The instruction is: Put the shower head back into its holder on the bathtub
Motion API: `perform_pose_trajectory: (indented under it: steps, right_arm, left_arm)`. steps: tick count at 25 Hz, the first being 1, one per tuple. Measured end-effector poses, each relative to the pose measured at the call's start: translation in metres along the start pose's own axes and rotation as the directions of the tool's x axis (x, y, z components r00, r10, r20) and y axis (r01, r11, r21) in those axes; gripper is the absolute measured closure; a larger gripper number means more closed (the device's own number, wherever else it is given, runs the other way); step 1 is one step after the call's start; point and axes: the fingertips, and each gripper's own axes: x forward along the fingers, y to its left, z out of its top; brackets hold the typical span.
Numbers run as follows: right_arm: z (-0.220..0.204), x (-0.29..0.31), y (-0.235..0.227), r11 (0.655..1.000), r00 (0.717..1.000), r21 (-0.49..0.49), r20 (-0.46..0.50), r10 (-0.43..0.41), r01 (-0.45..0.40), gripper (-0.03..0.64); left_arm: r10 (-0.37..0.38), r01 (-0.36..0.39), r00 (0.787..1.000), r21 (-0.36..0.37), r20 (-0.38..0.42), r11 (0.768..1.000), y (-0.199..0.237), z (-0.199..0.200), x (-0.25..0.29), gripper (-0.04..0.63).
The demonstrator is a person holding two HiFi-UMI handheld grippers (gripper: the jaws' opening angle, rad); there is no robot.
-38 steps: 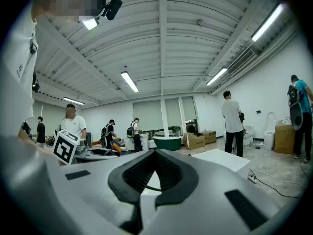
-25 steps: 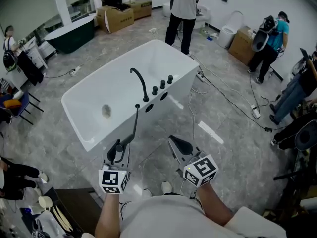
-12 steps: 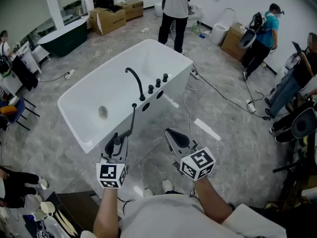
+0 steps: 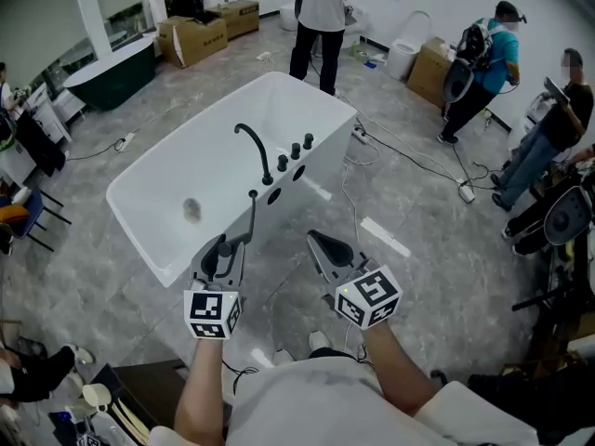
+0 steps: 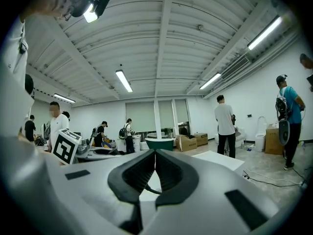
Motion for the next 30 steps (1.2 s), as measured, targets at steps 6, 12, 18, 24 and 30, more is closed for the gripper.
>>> perform_pose_trajectory:
  steps: [6,12,18,24,30]
  right_arm:
    - [-0.007,0.001,0.016,1.000,1.000,-0.008,-0.010,-0.025,0.025,0.598]
    - [-0.010,0.010,0.019,0.999,0.999,-0.002,-0.019,-0.033,0.033,0.598]
    - [-0.012,0.025,0.008,1.000,1.000,0.016,-0.021,-0.019,0.019,0.598]
    - [-0.009,0.049,-0.019,1.000,1.000,0.018,-0.020,-0.011,0.012,0.598]
    - [-0.008,0.081,-0.042,1.000,0.999,0.023,-0.031,0.008,-0.007,0.598]
  left_arm:
    - [-0.016,0.016,1.000,-0.016,0.007,1.000,0.006,-0.009,-0.010,0.451]
    - [-0.020,0.021,1.000,-0.037,0.021,0.999,0.011,-0.007,-0.011,0.451]
    - [-0.025,0.027,0.999,-0.034,0.042,0.999,0.015,0.002,0.003,0.451]
    - [-0.032,0.034,0.998,-0.029,0.050,0.999,0.022,0.011,0.032,0.451]
    - [-0.023,0.025,0.998,-0.032,0.052,0.999,0.036,0.019,0.062,0.451]
